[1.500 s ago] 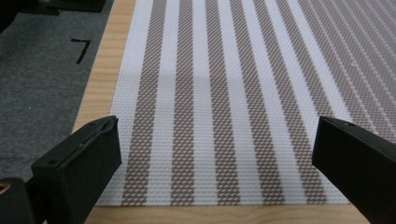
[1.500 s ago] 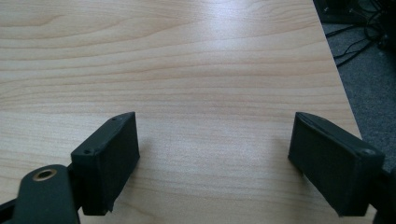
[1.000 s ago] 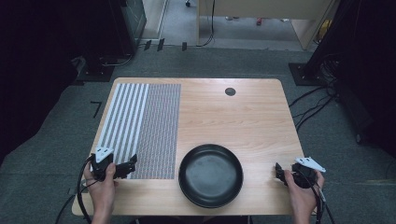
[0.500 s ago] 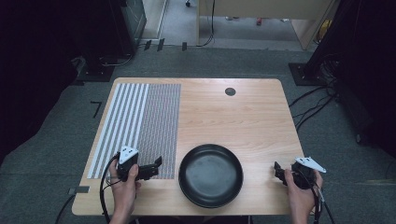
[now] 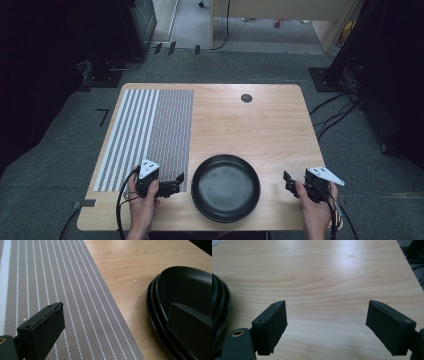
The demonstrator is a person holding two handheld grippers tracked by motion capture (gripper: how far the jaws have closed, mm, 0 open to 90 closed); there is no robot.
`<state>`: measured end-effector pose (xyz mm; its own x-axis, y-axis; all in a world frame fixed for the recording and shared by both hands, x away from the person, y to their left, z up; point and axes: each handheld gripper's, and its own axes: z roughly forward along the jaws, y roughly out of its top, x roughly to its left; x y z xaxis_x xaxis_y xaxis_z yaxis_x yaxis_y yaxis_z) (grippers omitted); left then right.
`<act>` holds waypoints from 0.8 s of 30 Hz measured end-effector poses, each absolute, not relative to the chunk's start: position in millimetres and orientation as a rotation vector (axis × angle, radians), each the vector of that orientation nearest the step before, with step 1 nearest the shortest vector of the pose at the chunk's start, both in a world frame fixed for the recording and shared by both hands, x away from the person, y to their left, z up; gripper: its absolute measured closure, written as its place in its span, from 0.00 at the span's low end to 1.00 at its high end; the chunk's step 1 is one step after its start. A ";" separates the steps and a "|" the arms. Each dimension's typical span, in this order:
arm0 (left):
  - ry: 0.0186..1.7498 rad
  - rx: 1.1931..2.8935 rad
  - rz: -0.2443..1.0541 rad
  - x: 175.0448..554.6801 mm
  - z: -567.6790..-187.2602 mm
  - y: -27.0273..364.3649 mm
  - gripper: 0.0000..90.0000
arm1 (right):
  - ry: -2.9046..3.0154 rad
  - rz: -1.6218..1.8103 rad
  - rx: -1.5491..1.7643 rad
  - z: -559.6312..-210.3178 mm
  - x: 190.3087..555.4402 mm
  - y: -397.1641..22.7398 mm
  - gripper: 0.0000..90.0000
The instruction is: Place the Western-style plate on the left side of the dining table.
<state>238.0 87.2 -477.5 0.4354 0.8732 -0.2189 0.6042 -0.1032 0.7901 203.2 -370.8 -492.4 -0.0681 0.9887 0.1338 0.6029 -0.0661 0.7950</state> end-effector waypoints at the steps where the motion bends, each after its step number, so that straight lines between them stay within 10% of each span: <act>1: 1.261 1.810 0.380 237.5 -477.2 86.0 0.01 | 1.713 1.005 1.699 -491.1 203.1 -368.2 0.18; 24: 1.199 1.885 0.300 227.6 -481.2 56.5 0.01 | 1.824 1.142 1.591 -477.0 198.3 -308.6 0.50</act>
